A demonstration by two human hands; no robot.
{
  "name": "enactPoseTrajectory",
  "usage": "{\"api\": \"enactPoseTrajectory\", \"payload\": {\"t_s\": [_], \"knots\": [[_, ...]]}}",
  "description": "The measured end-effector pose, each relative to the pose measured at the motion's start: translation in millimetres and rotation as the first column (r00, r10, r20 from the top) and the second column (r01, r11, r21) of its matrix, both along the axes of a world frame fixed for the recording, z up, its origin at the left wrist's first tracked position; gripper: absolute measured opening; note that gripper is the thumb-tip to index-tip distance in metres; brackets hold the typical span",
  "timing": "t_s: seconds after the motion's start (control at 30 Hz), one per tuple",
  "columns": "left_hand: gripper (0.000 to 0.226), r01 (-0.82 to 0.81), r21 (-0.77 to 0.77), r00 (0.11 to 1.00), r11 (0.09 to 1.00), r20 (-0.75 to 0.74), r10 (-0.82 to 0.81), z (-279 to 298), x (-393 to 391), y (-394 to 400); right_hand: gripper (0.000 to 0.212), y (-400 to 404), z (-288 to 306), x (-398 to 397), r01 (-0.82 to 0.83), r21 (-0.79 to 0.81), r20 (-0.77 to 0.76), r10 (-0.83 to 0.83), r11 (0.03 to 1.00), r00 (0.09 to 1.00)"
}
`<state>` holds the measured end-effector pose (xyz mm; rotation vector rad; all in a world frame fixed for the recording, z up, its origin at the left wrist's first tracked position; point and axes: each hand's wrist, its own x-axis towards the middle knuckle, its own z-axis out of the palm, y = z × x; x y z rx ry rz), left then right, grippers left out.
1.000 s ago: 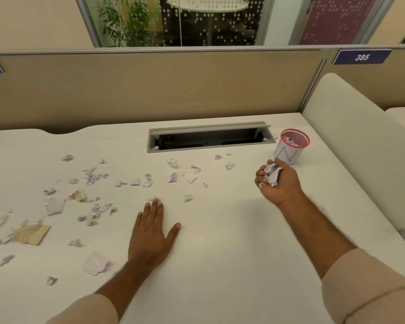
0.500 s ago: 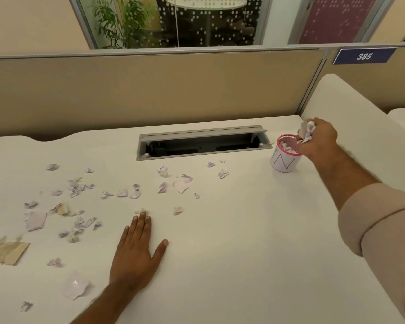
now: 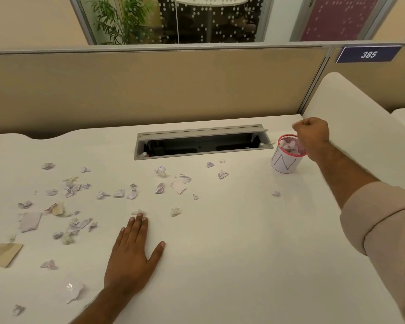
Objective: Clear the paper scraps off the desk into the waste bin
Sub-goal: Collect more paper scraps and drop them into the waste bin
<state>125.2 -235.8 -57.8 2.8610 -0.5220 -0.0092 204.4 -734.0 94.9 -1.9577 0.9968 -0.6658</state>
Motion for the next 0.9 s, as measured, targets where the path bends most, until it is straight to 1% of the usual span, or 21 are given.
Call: {"api": "enactPoseTrajectory", "payload": {"t_s": [0.1,0.27,0.3,0.33,0.37,0.4,0.43,0.47,0.53,0.7,0.8,0.9], "knots": [[0.086,-0.002,-0.004,1.000,1.000,0.001,0.002,1,1,0,0.013,-2,4,-3,-0.017,-0.098,-0.055,0.012,0.995,0.998],[0.086,-0.003,0.001,1.000,1.000,-0.001,0.003,2,1,0,0.016,-1,8,-9,-0.067,-0.263,-0.109,0.039,0.963,0.993],[0.086,-0.004,-0.004,1.000,1.000,-0.002,0.004,2,1,0,0.017,-1,8,-8,-0.095,-0.294,-0.135,0.057,0.951,0.989],[0.086,-0.004,-0.008,1.000,1.000,-0.004,0.004,2,0,0,0.018,0,7,-7,-0.151,-0.316,-0.192,0.093,0.937,0.977],[0.086,-0.004,-0.009,1.000,1.000,-0.005,0.004,2,0,0,0.020,2,7,-5,-0.230,-0.319,-0.287,0.138,0.919,0.948],[0.086,-0.005,-0.009,1.000,1.000,-0.005,0.005,3,0,0,0.023,4,6,-3,-0.313,-0.298,-0.407,0.176,0.902,0.896],[0.086,-0.005,-0.010,1.000,1.000,-0.005,0.005,3,0,0,0.027,6,5,-1,-0.362,-0.258,-0.503,0.195,0.896,0.842],[0.086,-0.005,-0.013,1.000,1.000,-0.005,0.005,3,0,0,0.032,6,4,1,-0.390,-0.236,-0.580,0.193,0.890,0.791],[0.086,-0.004,-0.017,1.000,1.000,-0.008,0.003,4,0,0,0.040,4,0,3,-0.417,-0.222,-0.673,0.171,0.881,0.719],[0.086,-0.012,-0.027,1.000,1.000,-0.014,0.011,6,0,-2,0.048,-3,-5,13,-0.463,-0.181,-0.804,0.141,0.868,0.578],[0.085,-0.015,-0.023,1.000,1.000,-0.015,0.014,6,0,-2,0.049,-6,-11,21,-0.450,-0.185,-0.829,0.106,0.874,0.549],[0.085,-0.018,-0.027,1.000,0.999,-0.019,0.017,6,0,-1,0.051,-5,-18,27,-0.466,-0.177,-0.843,0.111,0.867,0.526]]}}
